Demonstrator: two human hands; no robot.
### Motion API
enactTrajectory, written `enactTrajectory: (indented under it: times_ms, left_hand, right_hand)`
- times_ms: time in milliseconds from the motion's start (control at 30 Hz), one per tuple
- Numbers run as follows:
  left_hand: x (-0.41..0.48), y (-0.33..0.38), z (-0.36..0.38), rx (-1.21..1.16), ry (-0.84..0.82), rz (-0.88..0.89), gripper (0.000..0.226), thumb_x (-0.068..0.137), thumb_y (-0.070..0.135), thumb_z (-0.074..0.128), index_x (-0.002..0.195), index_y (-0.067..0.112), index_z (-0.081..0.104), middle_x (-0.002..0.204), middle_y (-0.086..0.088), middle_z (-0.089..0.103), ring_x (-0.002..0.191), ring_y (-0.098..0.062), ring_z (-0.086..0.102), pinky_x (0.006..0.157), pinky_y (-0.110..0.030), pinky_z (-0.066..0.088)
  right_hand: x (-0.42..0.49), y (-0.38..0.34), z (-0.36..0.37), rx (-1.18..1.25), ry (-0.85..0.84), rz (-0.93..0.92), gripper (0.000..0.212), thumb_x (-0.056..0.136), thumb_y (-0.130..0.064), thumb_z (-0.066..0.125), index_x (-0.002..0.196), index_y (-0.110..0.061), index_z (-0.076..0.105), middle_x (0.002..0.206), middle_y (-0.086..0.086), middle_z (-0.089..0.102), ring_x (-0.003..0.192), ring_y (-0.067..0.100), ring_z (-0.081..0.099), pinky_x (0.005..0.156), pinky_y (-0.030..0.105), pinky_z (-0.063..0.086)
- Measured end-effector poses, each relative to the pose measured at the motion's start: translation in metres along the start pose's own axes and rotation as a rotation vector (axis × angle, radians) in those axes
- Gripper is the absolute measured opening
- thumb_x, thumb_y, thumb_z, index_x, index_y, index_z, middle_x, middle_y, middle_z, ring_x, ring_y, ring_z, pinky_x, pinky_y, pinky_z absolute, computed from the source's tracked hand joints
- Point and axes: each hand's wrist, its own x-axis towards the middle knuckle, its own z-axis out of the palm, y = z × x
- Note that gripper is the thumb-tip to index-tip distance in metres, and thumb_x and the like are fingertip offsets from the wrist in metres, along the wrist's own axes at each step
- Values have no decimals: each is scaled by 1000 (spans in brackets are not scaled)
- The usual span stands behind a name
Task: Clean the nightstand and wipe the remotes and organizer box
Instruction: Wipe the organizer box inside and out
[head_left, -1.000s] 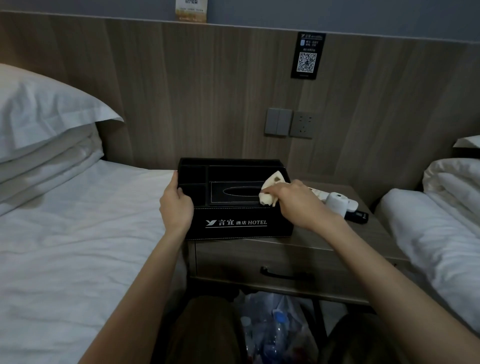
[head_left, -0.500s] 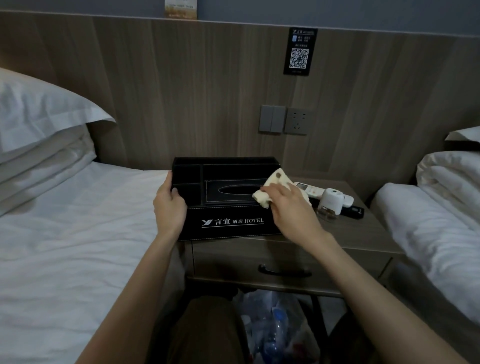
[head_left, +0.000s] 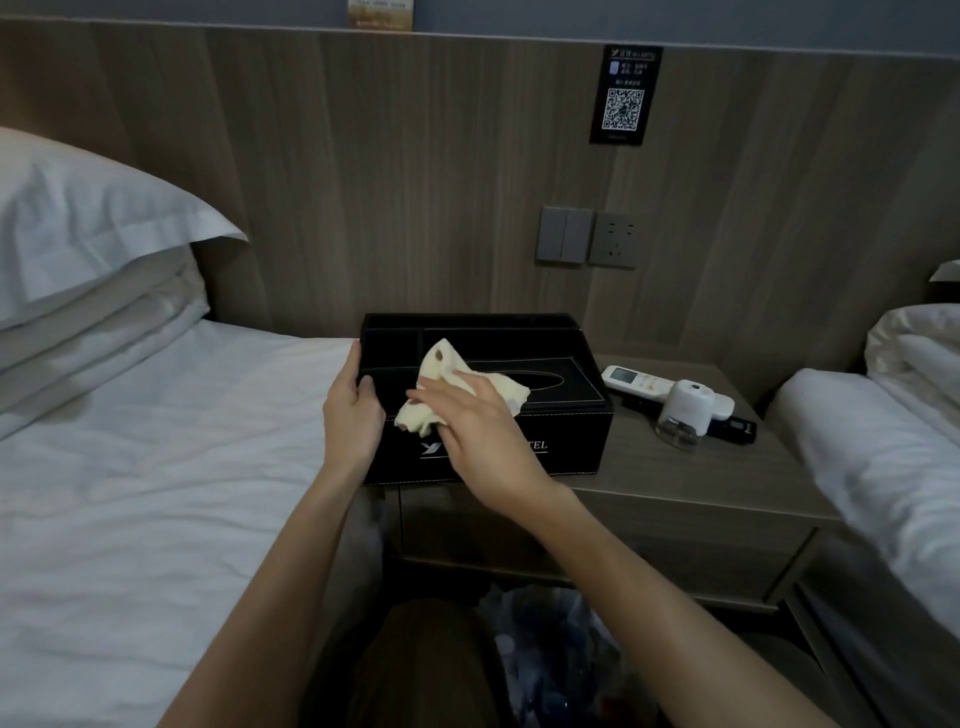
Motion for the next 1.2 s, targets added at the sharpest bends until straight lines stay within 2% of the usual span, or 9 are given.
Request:
enactTrajectory:
  times_ms: [33,133,333,533,700,900,1000,1067,1200]
  left_hand:
    - [1,-2,0,-3,-1,-7,50,99,2,33,147,15,40,141,2,51,108,10,56,98,-13,43]
    - [2,-3,-1,12,-1,-4,50,97,2,34,145,16,43,142,-2,52,128,-12,50,112,-34,38]
    - [-2,2,0,-10,-5,-12,52,98,-1,33,146,17,41,139,1,54,121,-10,54,96,-10,41]
    - [-2,3,-1,-13,-16,-22,51,98,1,34,147,18,40,143,1,51,132,-14,46,114,-34,35]
    - [-3,6,-3,-33,-38,-9,51,99,0,34,147,18,40,143,5,49,132,-11,44,115,-31,32]
    - [-5,9,-3,-54,-32,27,49,98,-2,35,134,27,48,127,14,55,121,-5,49,100,-13,38]
    - [-5,8,-3,-49,-21,3,47,99,2,36,142,19,44,136,7,52,127,-11,48,108,-26,38]
    - [-4,7,-2,-36,-4,-10,49,100,3,36,147,16,39,145,2,46,134,-12,42,114,-30,32]
    - [-3,4,0,-28,12,3,50,98,0,37,145,18,42,144,2,49,133,-12,44,114,-34,33]
  right_hand:
    - [-2,4,0,-26,-1,-36,53,90,5,50,138,-18,52,146,-1,47,139,25,30,114,33,22]
    - [-11,22,-10,-126,-7,-142,61,85,8,52,139,-20,51,146,-1,48,133,28,37,107,41,36]
    - [-42,74,-53,-248,36,-108,73,72,17,55,136,-18,54,139,-1,54,120,23,41,96,42,46]
    - [-47,88,-85,-336,109,81,59,79,14,55,128,-18,61,129,3,63,111,33,51,84,50,53]
    - [12,55,-77,-250,263,-46,55,80,12,58,127,-15,63,131,5,62,122,36,48,92,45,46]
    - [98,28,-22,-185,59,-192,51,90,4,47,135,-18,56,142,3,53,126,35,42,106,41,37]
    - [123,23,8,-190,-40,-173,54,93,2,41,142,-21,48,148,1,46,131,33,37,108,32,25]
    - [129,21,21,-219,-110,-154,55,95,-3,40,145,-26,42,151,-1,40,133,34,32,110,36,22]
    - [131,27,21,-221,-193,-148,55,97,-8,37,147,-32,37,150,-8,41,127,25,34,103,32,30]
